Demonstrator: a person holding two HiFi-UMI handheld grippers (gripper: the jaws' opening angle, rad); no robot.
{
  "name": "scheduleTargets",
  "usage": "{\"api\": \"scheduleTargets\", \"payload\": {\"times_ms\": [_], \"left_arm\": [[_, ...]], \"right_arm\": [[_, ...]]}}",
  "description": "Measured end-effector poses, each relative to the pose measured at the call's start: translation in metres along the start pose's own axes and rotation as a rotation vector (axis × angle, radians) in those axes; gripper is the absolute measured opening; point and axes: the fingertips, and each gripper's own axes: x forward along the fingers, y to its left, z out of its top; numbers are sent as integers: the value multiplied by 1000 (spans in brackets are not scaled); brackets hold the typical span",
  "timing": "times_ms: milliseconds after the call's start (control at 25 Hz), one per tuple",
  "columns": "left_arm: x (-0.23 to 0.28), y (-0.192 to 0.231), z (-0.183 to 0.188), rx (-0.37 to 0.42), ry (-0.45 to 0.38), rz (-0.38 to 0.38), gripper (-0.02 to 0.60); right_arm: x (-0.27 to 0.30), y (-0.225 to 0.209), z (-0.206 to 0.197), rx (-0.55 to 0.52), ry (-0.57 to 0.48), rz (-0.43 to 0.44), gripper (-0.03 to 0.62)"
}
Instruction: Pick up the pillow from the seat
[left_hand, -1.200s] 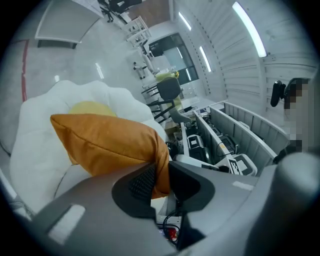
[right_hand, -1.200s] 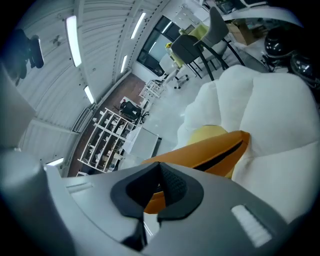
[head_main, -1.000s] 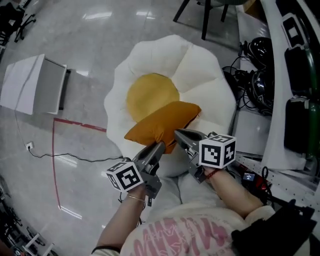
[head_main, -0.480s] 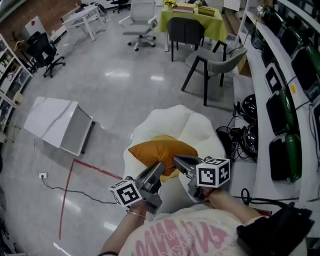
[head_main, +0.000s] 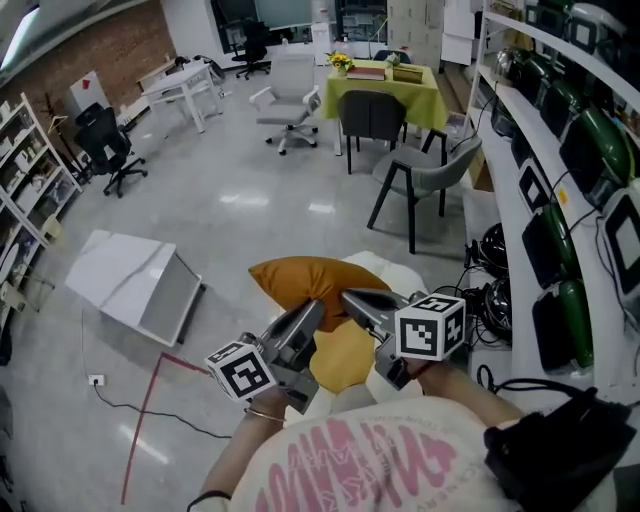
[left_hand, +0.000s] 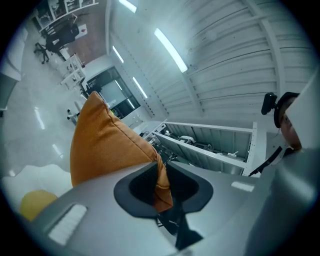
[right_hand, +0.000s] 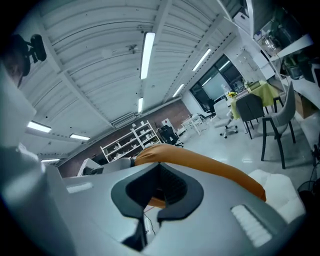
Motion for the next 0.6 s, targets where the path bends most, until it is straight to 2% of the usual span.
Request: {"api": "scheduleTargets", "payload": {"times_ms": [280, 600], "left_arm": [[0, -26, 22, 94, 7, -25, 72], [6, -31, 20, 93, 5, -42, 72]], "right_arm": [[-3, 20, 16, -37, -34, 23, 3], [-9, 19, 18, -40, -34, 26, 2]]}}
